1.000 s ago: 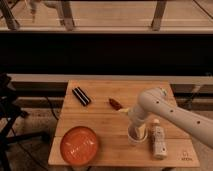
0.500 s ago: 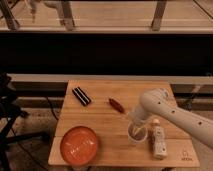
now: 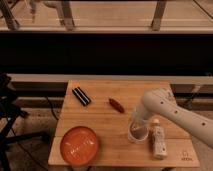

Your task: Pick up the ceramic cup

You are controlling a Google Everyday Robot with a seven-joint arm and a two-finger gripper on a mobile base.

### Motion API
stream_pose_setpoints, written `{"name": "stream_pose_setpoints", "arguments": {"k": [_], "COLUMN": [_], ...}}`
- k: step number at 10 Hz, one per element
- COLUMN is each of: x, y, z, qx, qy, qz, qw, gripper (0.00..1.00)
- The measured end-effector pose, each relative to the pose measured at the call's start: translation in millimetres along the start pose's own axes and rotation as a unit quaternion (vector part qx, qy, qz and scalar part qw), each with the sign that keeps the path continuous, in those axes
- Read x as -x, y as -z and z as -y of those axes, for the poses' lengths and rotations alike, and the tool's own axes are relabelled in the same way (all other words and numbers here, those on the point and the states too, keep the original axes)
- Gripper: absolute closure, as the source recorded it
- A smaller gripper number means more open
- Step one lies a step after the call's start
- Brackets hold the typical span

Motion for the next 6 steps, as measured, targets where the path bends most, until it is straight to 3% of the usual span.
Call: {"name": "stream_pose_setpoints", "arguments": {"k": [2, 3, 6], "x": [0, 0, 0], "y": [5, 21, 33], "z": [2, 10, 16], "qx": [-0.001, -0.008, -0.010], "qy": [0.003, 0.009, 0.011], "qz": [0.001, 0.001, 0.003], "qw": [1.0000, 0.9999, 0.9999], "gripper": [0.97, 0.98, 0.98]}}
